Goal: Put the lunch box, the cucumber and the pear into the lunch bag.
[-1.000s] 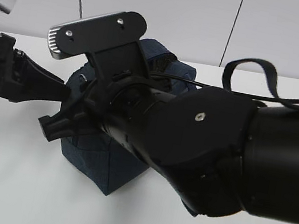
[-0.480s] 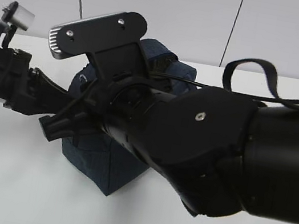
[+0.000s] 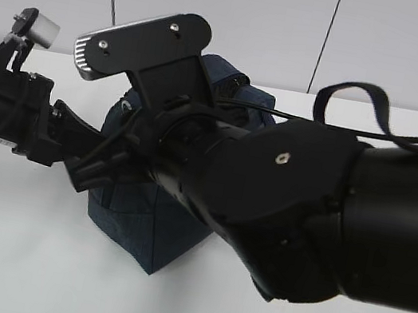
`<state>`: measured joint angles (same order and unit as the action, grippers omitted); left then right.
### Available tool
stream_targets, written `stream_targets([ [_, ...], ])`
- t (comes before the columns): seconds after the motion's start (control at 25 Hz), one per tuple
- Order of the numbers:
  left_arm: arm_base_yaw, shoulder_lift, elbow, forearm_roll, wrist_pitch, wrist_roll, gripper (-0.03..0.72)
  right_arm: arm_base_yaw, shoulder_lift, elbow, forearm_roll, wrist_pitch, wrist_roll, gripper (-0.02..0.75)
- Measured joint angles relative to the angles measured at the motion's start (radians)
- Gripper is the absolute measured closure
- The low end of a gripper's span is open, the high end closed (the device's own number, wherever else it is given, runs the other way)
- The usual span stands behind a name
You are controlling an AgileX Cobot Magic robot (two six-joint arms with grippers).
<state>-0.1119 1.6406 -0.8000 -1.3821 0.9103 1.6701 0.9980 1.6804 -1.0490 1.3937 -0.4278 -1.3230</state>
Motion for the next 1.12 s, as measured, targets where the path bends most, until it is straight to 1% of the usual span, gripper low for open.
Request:
stream_targets([
  [0.16,0.000,0.000,-0.001,0.009,0.011,-0.010,0.678,-0.019,-0.010,-0.026,0.040,-0.010,-0.057,0.738],
  [0.28,0.000,-0.005,-0.001,0.022,0.010,-0.017,0.679,-0.059,-0.012,-0.057,0.099,-0.010,-0.129,0.738],
  [0.36,0.000,-0.015,-0.001,0.029,0.008,-0.019,0.680,-0.096,-0.014,-0.076,0.132,-0.010,-0.164,0.738],
  [0.52,0.000,-0.029,-0.001,0.051,0.004,-0.031,0.680,-0.181,-0.017,-0.093,0.161,0.019,-0.198,0.738],
  [0.68,-0.001,-0.029,-0.001,0.073,0.006,-0.049,0.680,-0.268,-0.017,-0.100,0.170,0.086,-0.205,0.738],
  [0.84,-0.001,-0.030,-0.001,0.080,0.009,-0.054,0.681,-0.380,-0.017,-0.106,0.170,0.188,-0.207,0.738],
  [1.04,-0.001,-0.030,-0.001,0.094,0.013,-0.078,0.682,-0.521,0.041,-0.173,0.180,0.357,-0.207,0.738],
  [1.12,-0.001,-0.031,-0.001,0.103,0.014,-0.089,0.682,-0.559,0.079,-0.210,0.187,0.402,-0.207,0.738],
])
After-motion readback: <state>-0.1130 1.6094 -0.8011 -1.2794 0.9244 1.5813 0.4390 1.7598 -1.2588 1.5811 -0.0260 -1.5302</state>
